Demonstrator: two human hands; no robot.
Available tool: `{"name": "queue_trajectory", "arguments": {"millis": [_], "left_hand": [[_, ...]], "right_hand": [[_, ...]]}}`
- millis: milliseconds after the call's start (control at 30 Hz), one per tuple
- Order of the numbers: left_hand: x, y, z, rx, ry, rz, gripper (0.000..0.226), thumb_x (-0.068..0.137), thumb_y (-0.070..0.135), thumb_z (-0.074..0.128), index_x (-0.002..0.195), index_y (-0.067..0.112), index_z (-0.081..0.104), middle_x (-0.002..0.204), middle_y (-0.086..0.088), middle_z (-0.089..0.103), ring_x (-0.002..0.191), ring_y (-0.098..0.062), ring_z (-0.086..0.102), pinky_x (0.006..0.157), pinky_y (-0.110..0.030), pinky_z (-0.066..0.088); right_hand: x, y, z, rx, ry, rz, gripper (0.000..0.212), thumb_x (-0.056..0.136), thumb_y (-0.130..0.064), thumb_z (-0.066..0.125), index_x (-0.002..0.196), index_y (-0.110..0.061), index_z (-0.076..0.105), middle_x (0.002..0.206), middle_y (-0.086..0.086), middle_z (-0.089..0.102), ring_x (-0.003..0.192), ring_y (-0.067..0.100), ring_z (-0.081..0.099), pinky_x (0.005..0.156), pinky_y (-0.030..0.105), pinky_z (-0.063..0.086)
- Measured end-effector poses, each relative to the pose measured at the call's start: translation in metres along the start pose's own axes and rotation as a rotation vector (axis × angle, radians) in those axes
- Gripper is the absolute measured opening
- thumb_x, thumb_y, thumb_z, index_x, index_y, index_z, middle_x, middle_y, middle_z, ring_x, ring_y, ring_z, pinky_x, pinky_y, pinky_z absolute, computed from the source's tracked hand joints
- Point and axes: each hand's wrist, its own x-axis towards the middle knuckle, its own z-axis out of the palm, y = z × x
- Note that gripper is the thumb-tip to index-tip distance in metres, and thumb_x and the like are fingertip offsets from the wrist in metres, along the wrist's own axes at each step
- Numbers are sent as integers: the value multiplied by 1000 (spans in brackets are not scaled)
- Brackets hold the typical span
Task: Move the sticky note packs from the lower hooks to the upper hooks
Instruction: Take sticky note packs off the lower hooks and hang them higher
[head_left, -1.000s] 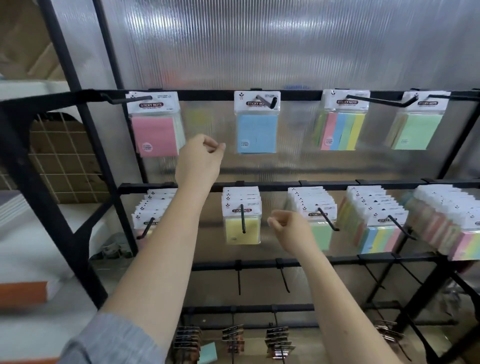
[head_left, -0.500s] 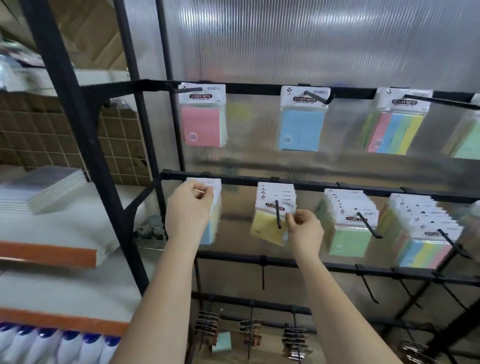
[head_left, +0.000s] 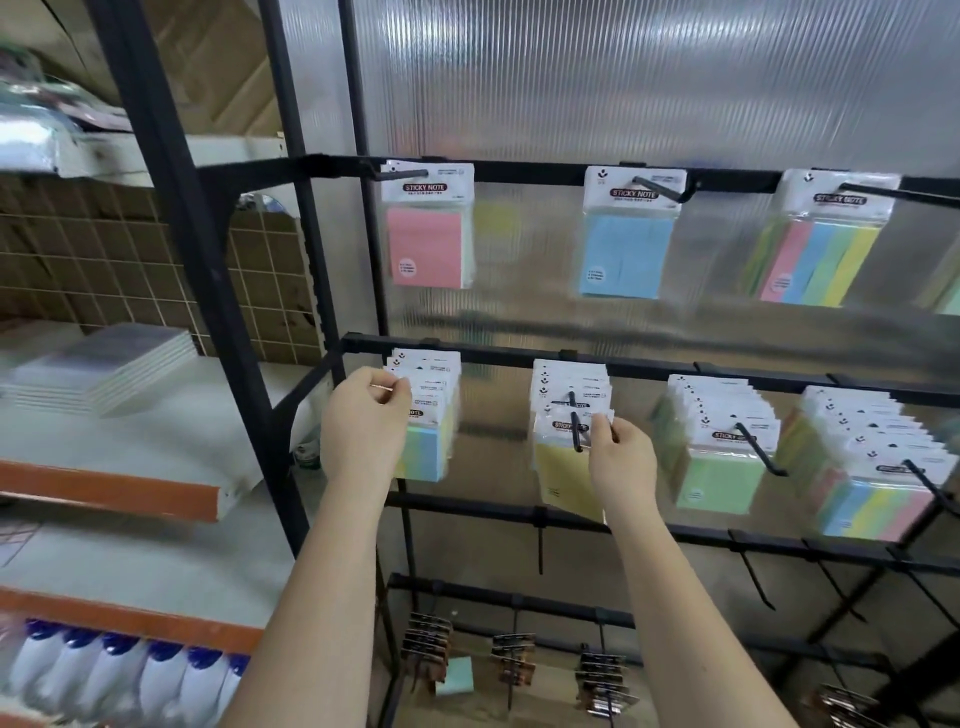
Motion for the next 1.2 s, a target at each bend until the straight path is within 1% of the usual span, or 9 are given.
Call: {"name": "queue_trajectory", "arguments": {"millis": [233, 533, 700, 800, 867, 1000, 1067, 1133, 1200], "left_hand": [[7, -21, 3, -50, 53, -91, 20, 95, 22, 53, 110, 11, 61, 101, -3, 65, 66, -6, 51, 36, -12, 34], [15, -34, 12, -269, -65, -295, 33, 100, 24, 38, 129, 16, 52, 118, -8, 58, 70, -7, 46, 51, -19, 33], [17, -48, 19, -253, -90, -290, 35, 98, 9, 44, 133, 9, 51, 135, -8, 51, 95, -14, 47, 41, -9, 41], [16, -57, 23, -244, -72, -280, 32, 92, 12, 56, 124, 7, 55, 124, -7, 60, 99, -18, 54, 70, -26, 43], [16, -61, 26, -240, -113, -290, 25, 92, 15, 58, 116, 10, 58, 111, -5, 61, 94, -17, 52, 75, -31, 39], [16, -66, 30, -317, -211, -352, 6, 92, 18, 57, 96, 22, 55, 102, -4, 66, 99, -23, 60, 90, -44, 50], [14, -67, 30, -322, -193, -347, 4, 93, 18, 56, 89, 19, 58, 92, -5, 67, 91, -22, 63, 84, -40, 52], [12, -64, 29, -299, -136, -332, 17, 96, 23, 51, 91, 10, 59, 85, -11, 66, 77, -24, 61, 67, -32, 44], [9, -60, 25, -256, -66, -309, 29, 99, 29, 43, 89, 5, 56, 86, -18, 62, 77, -30, 58, 65, -32, 38]], "right_hand": [[-12, -10, -13, -208, -53, -57, 41, 101, -20, 34, 61, -11, 30, 59, 2, 37, 53, 15, 31, 48, 30, 22], [-18, -30, -44, -390, -219, -65, 38, 99, -18, 37, 62, -11, 31, 57, 2, 34, 51, 15, 28, 49, 27, 20], [-21, -43, -53, -297, -150, -95, 36, 99, -20, 39, 65, -9, 35, 60, 5, 35, 53, 17, 29, 49, 28, 19], [-20, -45, -55, -204, -114, -82, 36, 100, -21, 39, 66, -9, 39, 58, 3, 37, 51, 15, 29, 48, 27, 21], [-20, -45, -55, -163, -103, -64, 36, 100, -22, 39, 74, 1, 49, 62, 7, 42, 52, 15, 30, 49, 27, 22], [-19, -45, -55, -114, -92, -62, 39, 98, -20, 39, 92, 15, 54, 71, 12, 44, 56, 16, 31, 50, 28, 22], [-18, -45, -58, -91, -90, -69, 36, 98, -20, 39, 84, 10, 54, 71, 13, 42, 56, 17, 30, 51, 29, 20], [-19, -45, -61, -80, -77, -73, 31, 98, -20, 39, 75, -2, 48, 66, 9, 37, 54, 16, 27, 50, 29, 19], [-19, -44, -64, -63, -55, -77, 30, 99, -21, 39, 71, -8, 40, 62, 5, 33, 53, 15, 26, 50, 29, 19]]}}
